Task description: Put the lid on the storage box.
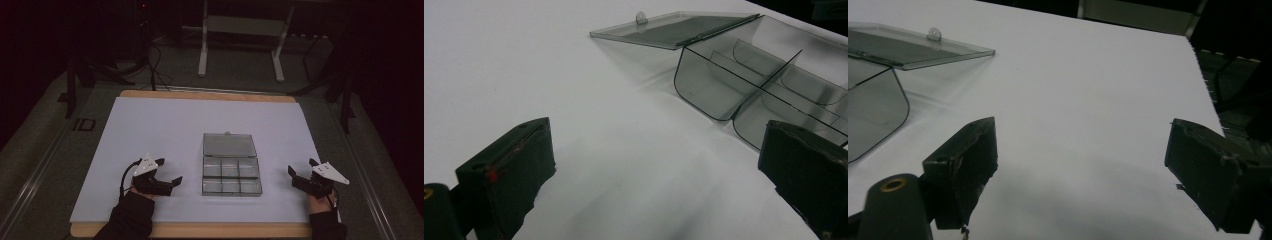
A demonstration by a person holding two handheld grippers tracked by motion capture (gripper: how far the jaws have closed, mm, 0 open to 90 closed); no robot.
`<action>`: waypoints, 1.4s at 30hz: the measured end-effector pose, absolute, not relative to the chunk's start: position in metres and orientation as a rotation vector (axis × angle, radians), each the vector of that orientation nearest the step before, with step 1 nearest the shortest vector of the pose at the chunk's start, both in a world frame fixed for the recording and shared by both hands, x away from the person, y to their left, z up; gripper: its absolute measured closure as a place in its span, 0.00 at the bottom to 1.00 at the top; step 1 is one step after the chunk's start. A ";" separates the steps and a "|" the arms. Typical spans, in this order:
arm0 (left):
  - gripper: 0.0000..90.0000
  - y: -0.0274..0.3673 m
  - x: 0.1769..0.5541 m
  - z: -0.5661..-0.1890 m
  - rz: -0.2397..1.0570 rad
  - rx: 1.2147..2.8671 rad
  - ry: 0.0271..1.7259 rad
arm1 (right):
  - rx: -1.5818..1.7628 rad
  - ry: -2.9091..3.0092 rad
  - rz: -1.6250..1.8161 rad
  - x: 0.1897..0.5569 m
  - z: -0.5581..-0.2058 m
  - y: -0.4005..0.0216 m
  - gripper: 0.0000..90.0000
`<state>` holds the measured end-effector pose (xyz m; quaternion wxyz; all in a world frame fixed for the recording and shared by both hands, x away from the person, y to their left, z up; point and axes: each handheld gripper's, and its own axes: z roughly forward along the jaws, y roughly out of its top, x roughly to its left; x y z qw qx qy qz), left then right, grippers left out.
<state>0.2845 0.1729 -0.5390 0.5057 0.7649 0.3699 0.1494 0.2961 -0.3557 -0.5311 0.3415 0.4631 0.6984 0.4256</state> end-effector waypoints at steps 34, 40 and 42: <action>0.03 0.159 0.298 -0.522 0.151 2.021 0.936 | 1.175 1.871 1.075 0.297 -0.532 -0.351 0.15; 0.04 0.149 0.301 -0.510 0.163 2.027 0.914 | 1.177 1.877 1.075 0.298 -0.532 -0.351 0.15; 0.04 0.146 0.303 -0.507 0.164 2.037 0.906 | 1.179 1.874 1.078 0.298 -0.532 -0.352 0.15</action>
